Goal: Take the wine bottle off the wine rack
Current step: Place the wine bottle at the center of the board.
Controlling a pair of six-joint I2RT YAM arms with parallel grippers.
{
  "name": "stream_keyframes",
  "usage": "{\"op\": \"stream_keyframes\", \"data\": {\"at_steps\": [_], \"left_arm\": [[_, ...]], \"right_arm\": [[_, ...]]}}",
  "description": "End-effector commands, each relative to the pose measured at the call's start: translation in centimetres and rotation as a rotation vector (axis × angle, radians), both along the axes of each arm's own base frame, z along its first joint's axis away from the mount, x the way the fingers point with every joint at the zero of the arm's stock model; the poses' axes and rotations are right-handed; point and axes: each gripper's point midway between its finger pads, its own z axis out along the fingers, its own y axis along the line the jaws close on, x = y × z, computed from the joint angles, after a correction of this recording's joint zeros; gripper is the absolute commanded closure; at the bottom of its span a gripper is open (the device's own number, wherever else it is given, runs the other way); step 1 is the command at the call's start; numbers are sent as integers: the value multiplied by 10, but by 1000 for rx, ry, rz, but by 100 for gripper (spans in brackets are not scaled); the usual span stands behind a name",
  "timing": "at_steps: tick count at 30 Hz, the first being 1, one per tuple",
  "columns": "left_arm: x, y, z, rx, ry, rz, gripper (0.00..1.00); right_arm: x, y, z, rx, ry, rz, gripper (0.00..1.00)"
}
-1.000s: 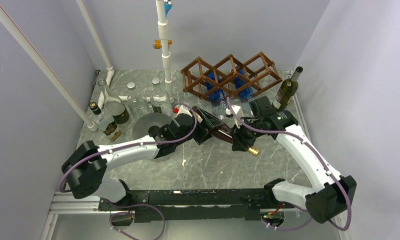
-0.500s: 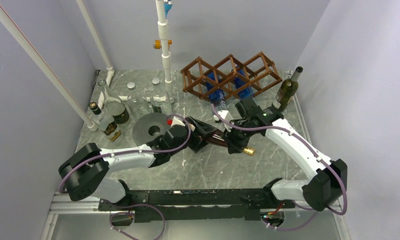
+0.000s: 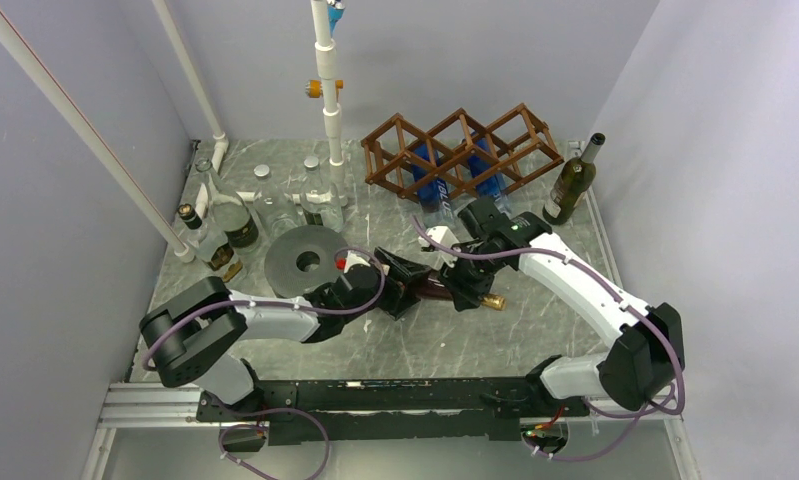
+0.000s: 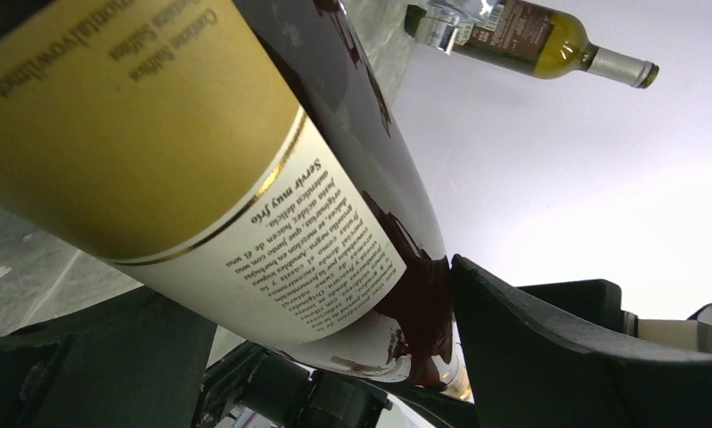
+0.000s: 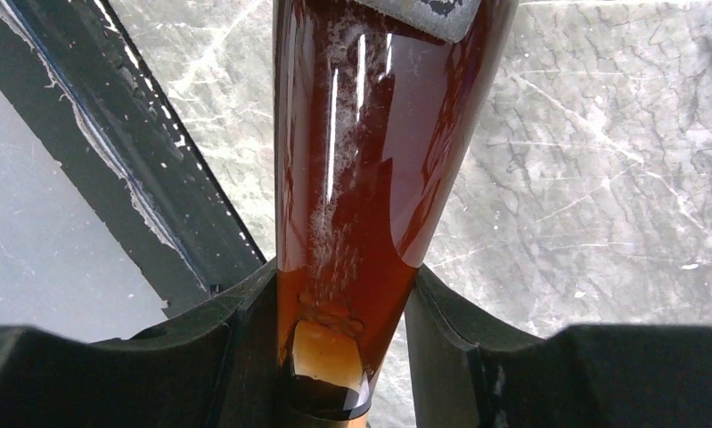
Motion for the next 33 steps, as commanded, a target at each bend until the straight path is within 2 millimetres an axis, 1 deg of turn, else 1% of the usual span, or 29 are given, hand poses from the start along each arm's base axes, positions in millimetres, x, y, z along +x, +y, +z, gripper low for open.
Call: {"op": "stream_keyframes", "data": {"at_steps": [1, 6, 9, 15, 18, 20, 26, 29, 30, 33], "left_arm": [[-9, -19, 37, -154, -61, -41, 5], [-9, -19, 33, -162, -34, -30, 2], [-11, -22, 35, -170, -30, -50, 0], [-25, -30, 41, -190, -15, -115, 0], [-32, -28, 42, -179, -19, -136, 1], [-35, -26, 46, -173, -33, -147, 1], [-49, -14, 44, -87, -59, -192, 1], [-57, -3, 40, -37, -87, -211, 1], [-59, 1, 42, -17, -109, -219, 0], [-63, 14, 36, 87, -184, -251, 0]], "right_arm": [[18, 41, 34, 196, -134, 94, 100], [20, 40, 27, 182, -131, 78, 100], [24, 39, 24, 170, -140, 62, 100], [29, 37, 21, 152, -158, 43, 100], [30, 36, 23, 148, -168, 42, 100], [31, 36, 23, 147, -173, 44, 100], [30, 35, 26, 152, -189, 59, 100], [30, 34, 28, 154, -203, 73, 100], [30, 34, 29, 153, -207, 79, 100], [30, 32, 30, 151, -217, 97, 100]]}}
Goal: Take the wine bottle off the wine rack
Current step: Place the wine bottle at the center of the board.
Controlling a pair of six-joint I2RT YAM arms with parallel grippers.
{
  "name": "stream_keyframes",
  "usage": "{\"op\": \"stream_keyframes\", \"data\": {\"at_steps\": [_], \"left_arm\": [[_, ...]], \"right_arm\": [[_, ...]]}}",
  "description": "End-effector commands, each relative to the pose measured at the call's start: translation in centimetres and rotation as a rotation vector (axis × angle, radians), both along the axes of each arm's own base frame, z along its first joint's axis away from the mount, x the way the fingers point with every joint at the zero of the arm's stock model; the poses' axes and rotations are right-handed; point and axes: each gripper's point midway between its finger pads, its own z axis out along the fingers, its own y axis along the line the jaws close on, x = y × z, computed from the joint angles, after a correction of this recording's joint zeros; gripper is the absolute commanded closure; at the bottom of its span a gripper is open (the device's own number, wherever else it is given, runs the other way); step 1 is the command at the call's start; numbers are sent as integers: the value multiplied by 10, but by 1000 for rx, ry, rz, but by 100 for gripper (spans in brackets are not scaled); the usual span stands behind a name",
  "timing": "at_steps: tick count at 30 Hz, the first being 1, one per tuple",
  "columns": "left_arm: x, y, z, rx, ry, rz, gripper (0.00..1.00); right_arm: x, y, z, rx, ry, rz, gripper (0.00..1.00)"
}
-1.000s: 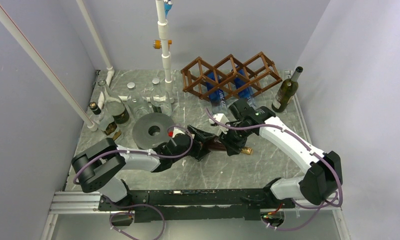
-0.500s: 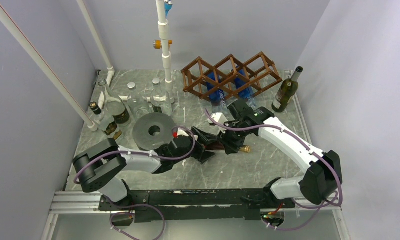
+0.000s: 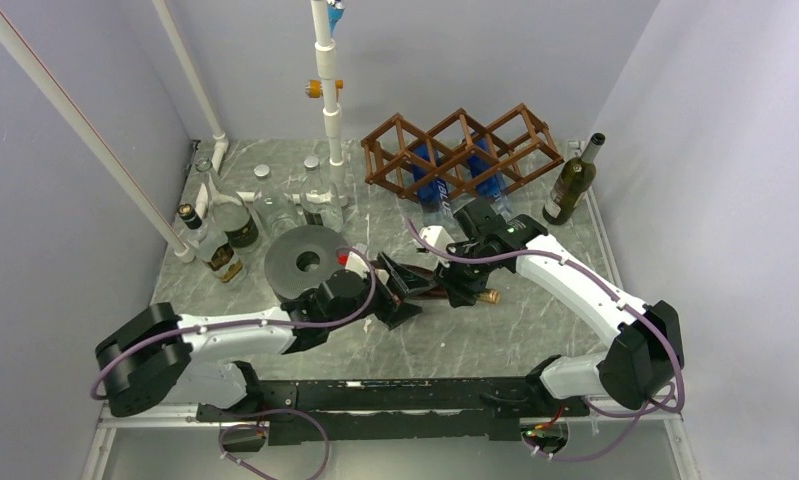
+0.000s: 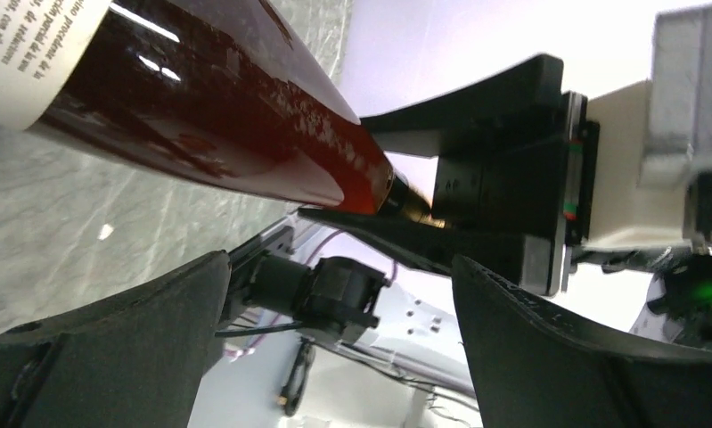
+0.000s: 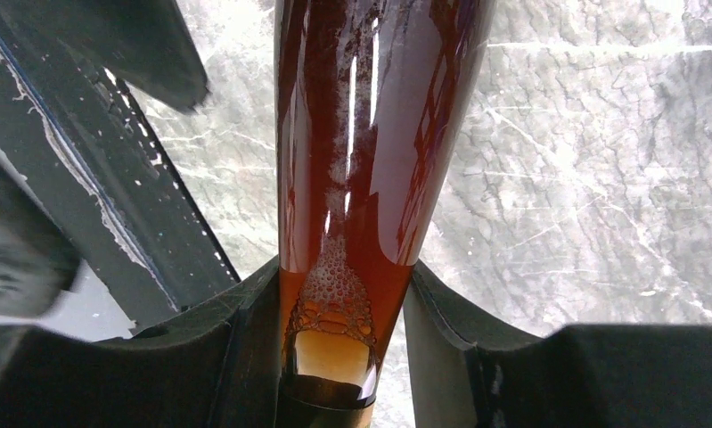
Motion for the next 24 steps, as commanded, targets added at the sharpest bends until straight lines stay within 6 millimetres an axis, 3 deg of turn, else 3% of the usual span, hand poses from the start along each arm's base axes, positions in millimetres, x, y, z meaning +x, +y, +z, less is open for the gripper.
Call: {"op": "stream_keyframes", "data": {"at_steps": [1, 5, 15, 20, 24], "left_arm": [[-11, 20, -11, 167, -153, -62, 1], [-11, 36, -7, 311, -384, -118, 1], [-12, 69, 36, 513, -1163, -224, 0], [-12, 76, 48, 578, -1452, -204, 0], [-10, 69, 52, 649, -1642, -209, 1]], "right_arm": [[19, 23, 36, 140, -161, 74, 100], [19, 23, 39, 136, -166, 102, 100], [16, 22, 44, 117, -150, 165, 100], [18, 23, 51, 116, -153, 171, 100], [19, 23, 55, 116, -152, 178, 100]]}}
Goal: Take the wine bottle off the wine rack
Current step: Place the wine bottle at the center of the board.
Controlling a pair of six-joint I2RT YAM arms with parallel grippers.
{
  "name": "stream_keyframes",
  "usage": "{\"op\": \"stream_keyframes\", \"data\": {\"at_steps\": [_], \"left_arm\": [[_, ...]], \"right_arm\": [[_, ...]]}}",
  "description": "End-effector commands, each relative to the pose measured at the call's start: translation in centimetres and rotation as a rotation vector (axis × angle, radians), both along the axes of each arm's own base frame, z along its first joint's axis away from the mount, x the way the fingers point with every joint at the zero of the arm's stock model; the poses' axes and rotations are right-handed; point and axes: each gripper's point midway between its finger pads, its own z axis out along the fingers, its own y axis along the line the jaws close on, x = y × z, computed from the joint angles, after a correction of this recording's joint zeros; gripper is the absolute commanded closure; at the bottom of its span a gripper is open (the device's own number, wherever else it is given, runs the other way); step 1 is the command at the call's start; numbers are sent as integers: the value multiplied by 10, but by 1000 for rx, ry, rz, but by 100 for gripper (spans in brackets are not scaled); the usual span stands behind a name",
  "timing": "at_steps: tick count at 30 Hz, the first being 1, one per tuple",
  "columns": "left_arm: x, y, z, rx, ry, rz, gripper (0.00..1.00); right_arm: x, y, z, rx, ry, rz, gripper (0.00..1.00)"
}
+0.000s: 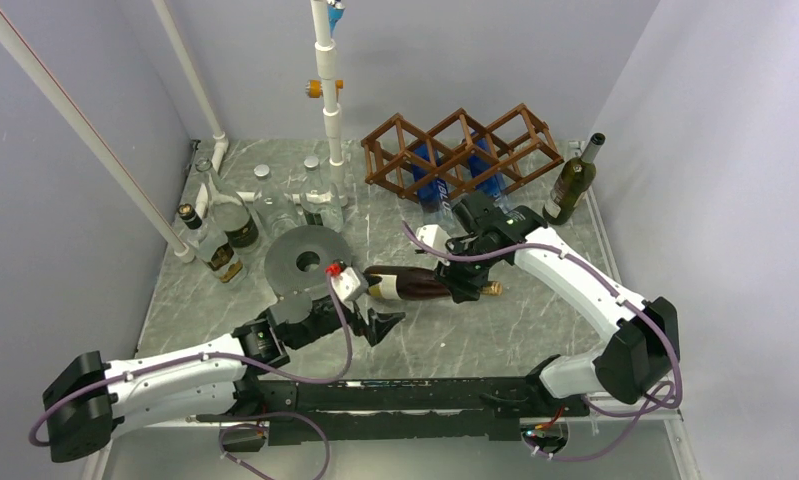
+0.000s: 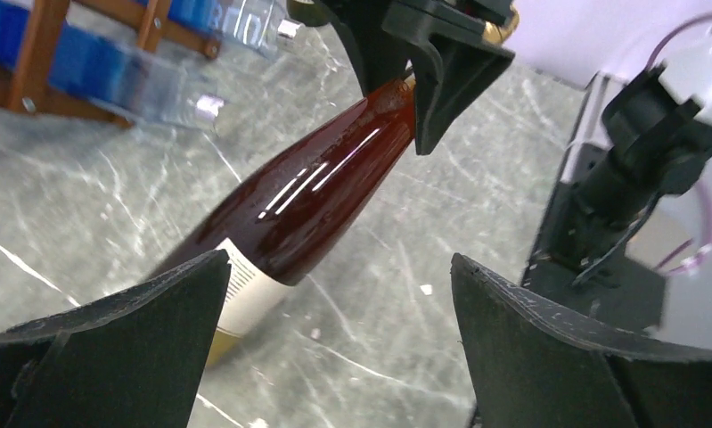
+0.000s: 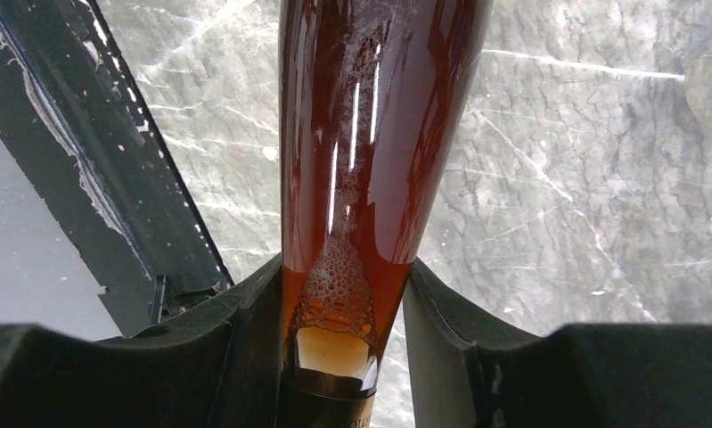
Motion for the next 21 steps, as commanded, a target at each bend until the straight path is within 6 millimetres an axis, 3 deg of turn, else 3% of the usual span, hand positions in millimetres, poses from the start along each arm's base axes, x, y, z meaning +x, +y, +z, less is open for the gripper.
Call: {"op": "stream_keyframes", "data": {"at_steps": [1, 10, 21], "left_arm": [[5, -11, 28, 61, -380, -43, 1], [19, -38, 28, 188, -686, -33, 0], [23, -82, 20, 171, -728, -113, 0]], "right_arm": [[14, 27, 46, 153, -106, 69, 100], [9, 28, 52, 156, -82, 99, 100], [7, 30, 54, 165, -63, 105, 100]]}}
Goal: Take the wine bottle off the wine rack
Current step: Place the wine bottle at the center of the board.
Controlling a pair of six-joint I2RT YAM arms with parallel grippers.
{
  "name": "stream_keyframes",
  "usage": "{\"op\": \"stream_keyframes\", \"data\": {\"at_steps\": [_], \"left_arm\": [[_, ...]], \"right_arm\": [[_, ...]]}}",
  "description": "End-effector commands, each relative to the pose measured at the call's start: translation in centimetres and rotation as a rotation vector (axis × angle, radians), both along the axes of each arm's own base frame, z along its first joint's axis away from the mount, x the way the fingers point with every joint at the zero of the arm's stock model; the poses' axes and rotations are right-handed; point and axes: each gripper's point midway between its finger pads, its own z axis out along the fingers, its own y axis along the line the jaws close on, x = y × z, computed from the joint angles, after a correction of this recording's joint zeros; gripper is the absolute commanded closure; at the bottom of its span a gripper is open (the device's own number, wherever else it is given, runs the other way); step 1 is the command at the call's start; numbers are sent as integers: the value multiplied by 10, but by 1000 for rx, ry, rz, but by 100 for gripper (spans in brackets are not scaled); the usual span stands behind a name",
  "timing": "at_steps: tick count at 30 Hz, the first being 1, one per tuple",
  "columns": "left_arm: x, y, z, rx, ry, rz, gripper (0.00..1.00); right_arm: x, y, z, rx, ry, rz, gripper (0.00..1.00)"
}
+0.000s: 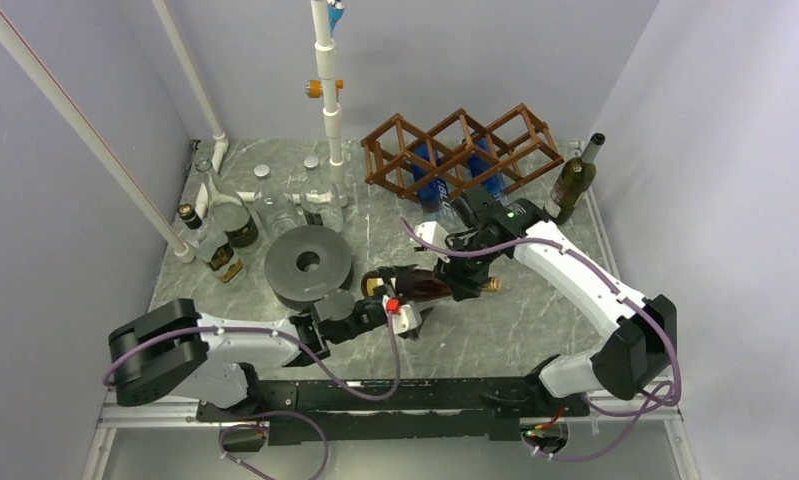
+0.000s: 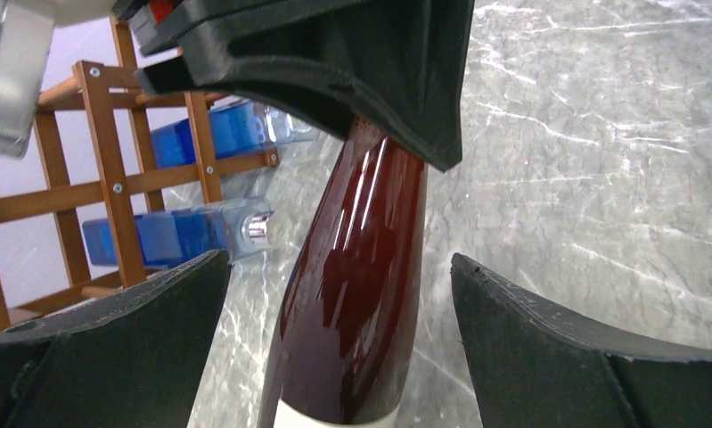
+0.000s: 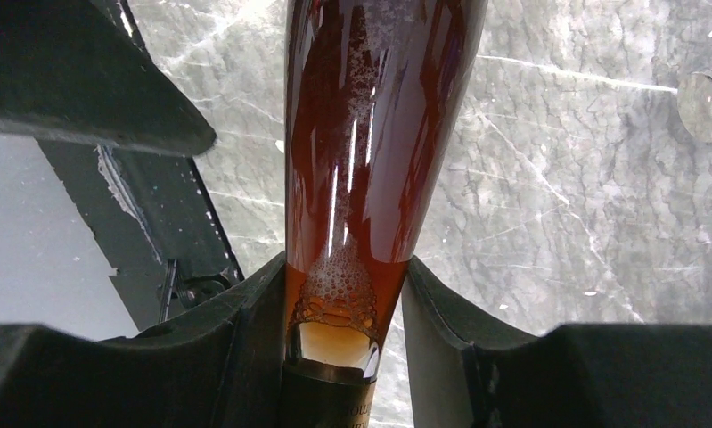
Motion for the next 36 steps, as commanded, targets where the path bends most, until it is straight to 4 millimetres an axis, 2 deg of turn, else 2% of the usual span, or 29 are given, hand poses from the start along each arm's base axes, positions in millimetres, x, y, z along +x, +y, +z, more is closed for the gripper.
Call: {"op": "stream_keyframes", "data": {"at_steps": [1, 11, 19, 29, 32, 36], "left_arm": [[-2, -25, 34, -103, -74, -63, 1], [16, -45, 15, -74, -77, -22, 1], [29, -48, 0, -23, -76, 36, 1], [40, -51, -10, 31, -105, 76, 7], [42, -51, -10, 42, -113, 83, 12], [42, -52, -12, 54, -111, 78, 26]], "right_arm": [[8, 28, 39, 165, -72, 63, 100], [7, 29, 41, 177, -66, 63, 100], [7, 31, 41, 190, -53, 63, 100], [8, 30, 42, 196, -47, 53, 100], [8, 30, 42, 200, -42, 51, 100], [9, 30, 43, 204, -41, 47, 100]]}}
